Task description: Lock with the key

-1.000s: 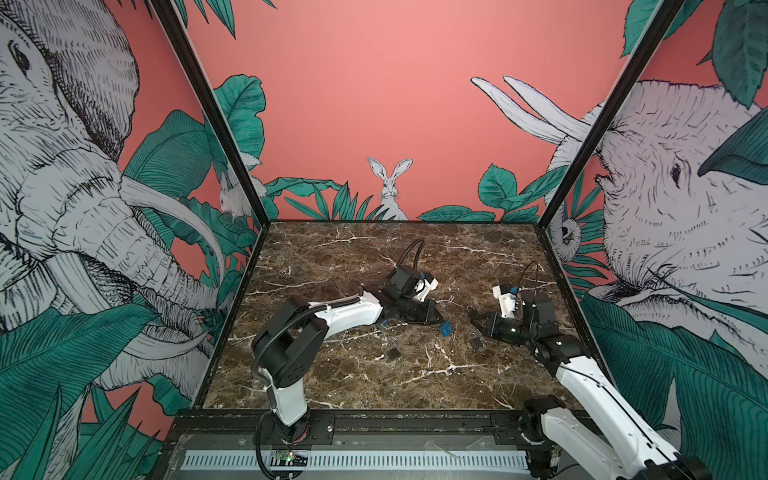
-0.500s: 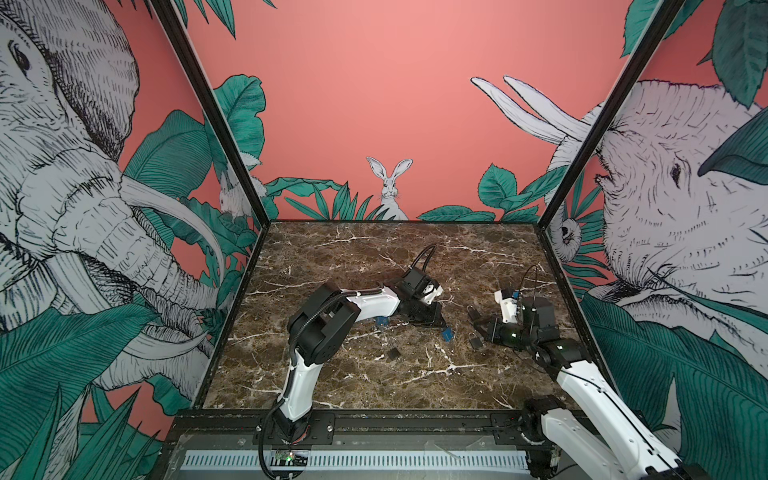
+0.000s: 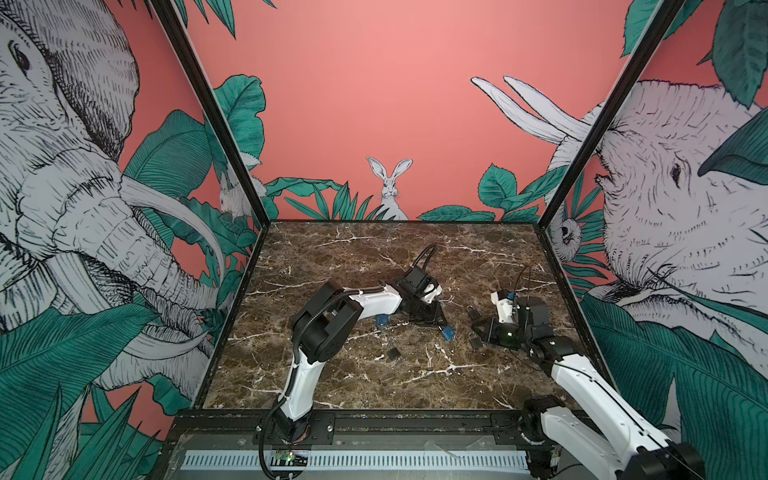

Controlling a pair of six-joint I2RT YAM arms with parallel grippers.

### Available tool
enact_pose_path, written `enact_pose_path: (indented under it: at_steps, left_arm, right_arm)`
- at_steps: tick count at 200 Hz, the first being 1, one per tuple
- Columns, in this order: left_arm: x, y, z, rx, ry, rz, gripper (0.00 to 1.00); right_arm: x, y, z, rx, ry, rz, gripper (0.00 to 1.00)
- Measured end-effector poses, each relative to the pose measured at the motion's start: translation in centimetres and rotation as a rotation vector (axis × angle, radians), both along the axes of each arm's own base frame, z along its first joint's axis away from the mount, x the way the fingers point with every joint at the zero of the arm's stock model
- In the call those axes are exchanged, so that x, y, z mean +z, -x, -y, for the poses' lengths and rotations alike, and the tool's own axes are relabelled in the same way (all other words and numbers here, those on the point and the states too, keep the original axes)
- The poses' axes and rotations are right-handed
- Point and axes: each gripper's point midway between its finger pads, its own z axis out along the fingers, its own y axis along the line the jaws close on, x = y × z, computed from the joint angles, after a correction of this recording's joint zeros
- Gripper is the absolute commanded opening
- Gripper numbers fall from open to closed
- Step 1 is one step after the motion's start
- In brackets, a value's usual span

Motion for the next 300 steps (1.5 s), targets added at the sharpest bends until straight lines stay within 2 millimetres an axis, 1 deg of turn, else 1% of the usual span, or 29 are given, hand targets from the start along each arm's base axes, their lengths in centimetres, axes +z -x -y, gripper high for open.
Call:
enact_pose_path:
  at_steps: [35, 59, 75, 89, 105, 135, 157, 183, 198, 212, 228, 251, 265, 300]
  left_arm:
    - [-0.3, -1.6, -1.0, 0.050, -0.020, 0.016, 0.35]
    - [-0.2, -2.2, -2.1, 0.081, -0.034, 0.027, 0.35]
    - [0.4, -2.6, -2.8, 0.103, -0.035, 0.039, 0.35]
    - [1.3, -2.8, -3.4, 0.119, -0.029, 0.058, 0.35]
    - [2.8, -2.9, -3.8, 0.133, -0.013, 0.083, 0.35]
    - [6.5, -2.6, -4.7, 0.161, 0.041, 0.153, 0.36]
    - [8.9, -2.4, -5.8, 0.190, 0.081, 0.208, 0.36]
    - [10.5, -1.9, -7.1, 0.220, 0.103, 0.246, 0.36]
    - [10.6, -1.7, -7.8, 0.236, 0.103, 0.255, 0.37]
    - [10.4, -1.5, -8.3, 0.247, 0.094, 0.255, 0.37]
    - [9.9, -1.4, -8.8, 0.256, 0.081, 0.250, 0.37]
    - [9.1, -1.1, -9.2, 0.265, 0.066, 0.236, 0.37]
    - [9.0, -1.1, -9.3, 0.267, 0.063, 0.233, 0.37]
    - [9.3, -1.3, -9.3, 0.275, 0.071, 0.244, 0.37]
  right_arm:
    - [-0.8, -0.8, -0.2, 0.002, 0.003, -0.012, 0.00]
    - [-1.9, -1.1, -0.5, 0.012, 0.020, -0.040, 0.00]
    - [-2.8, -1.2, -0.8, 0.023, 0.041, -0.058, 0.00]
    - [-3.6, -1.4, -1.2, 0.034, 0.059, -0.070, 0.00]
    - [-4.2, -1.8, -1.7, 0.048, 0.080, -0.077, 0.00]
    - [-5.2, -3.0, -2.7, 0.072, 0.107, -0.082, 0.00]
    - [-5.9, -3.7, -3.2, 0.080, 0.116, -0.083, 0.00]
    - [-6.9, -4.3, -3.4, 0.081, 0.134, -0.092, 0.00]
    - [-7.4, -4.4, -3.5, 0.083, 0.139, -0.099, 0.00]
    - [-7.9, -4.4, -3.6, 0.087, 0.141, -0.105, 0.00]
    - [-7.9, -4.7, -3.9, 0.091, 0.140, -0.097, 0.00]
    - [-7.8, -5.1, -4.1, 0.092, 0.140, -0.088, 0.09]
    - [-7.7, -5.2, -4.1, 0.091, 0.141, -0.085, 0.17]
    - [-7.7, -5.0, -4.0, 0.096, 0.163, -0.081, 0.19]
